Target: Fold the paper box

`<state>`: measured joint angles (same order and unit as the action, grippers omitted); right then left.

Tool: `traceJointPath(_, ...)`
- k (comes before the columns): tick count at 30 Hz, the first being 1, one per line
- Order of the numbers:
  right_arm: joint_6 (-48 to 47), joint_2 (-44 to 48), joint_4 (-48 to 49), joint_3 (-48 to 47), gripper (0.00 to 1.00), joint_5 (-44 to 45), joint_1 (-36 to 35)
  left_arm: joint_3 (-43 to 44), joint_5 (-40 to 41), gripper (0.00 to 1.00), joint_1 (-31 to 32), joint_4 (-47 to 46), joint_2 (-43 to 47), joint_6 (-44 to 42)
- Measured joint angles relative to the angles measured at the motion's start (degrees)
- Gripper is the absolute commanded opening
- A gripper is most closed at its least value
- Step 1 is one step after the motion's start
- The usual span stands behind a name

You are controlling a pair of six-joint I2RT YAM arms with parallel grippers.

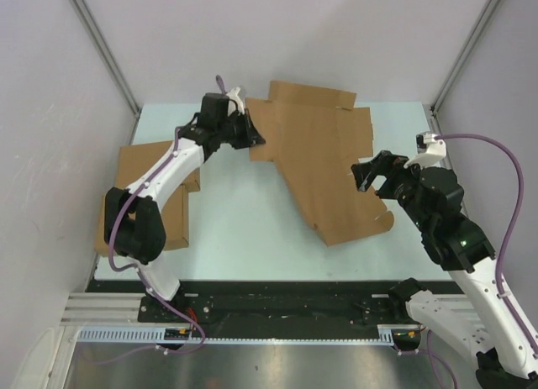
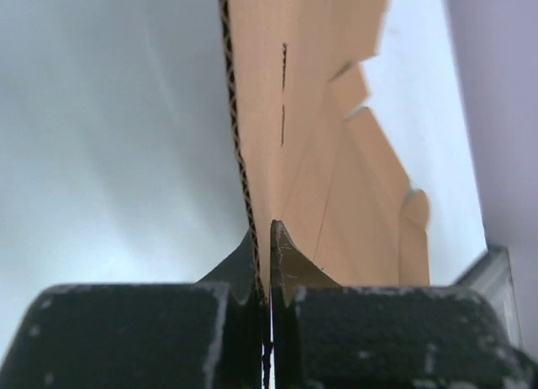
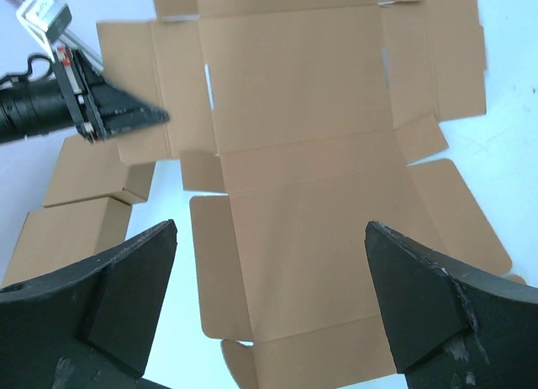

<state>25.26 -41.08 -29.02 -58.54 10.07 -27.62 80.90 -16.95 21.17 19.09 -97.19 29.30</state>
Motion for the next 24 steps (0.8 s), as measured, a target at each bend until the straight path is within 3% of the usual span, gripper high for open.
traceJointPath(9,-2.0,-0.1,-3.7,-4.7,1.0,-0.1,0.0,19.0,-21.7,0.04,-3.1,12.2,-6.5,-9.7)
traceJointPath(13,-3.0,-0.2,-4.5,-5.5,1.0,-0.1,0.0,19.1,-26.9,0.05,-3.4,13.1,-6.3,-12.4)
traceJointPath(15,-3.2,-0.3,-5.2,-5.7,1.0,-0.1,0.0,17.6,-27.0,0.07,-3.4,13.5,-6.3,-13.5)
traceJointPath(16,-3.3,-0.3,-5.6,-5.7,1.0,-0.1,0.0,16.8,-26.5,0.14,-3.5,14.3,-6.6,-14.1)
traceJointPath(18,-3.4,-0.7,-6.5,-5.8,1.0,-0.1,0.0,16.6,-23.9,0.18,-3.8,16.4,-8.6,-14.9)
traceJointPath(22,-3.5,-2.2,-7.7,-5.8,1.0,-0.1,0.0,17.6,-16.3,0.39,-5.9,18.4,-15.7,-14.3)
traceJointPath(24,-3.5,-2.8,-8.0,-5.8,1.0,-0.1,0.0,17.6,-12.7,0.44,-7.9,18.5,-18.2,-13.2)
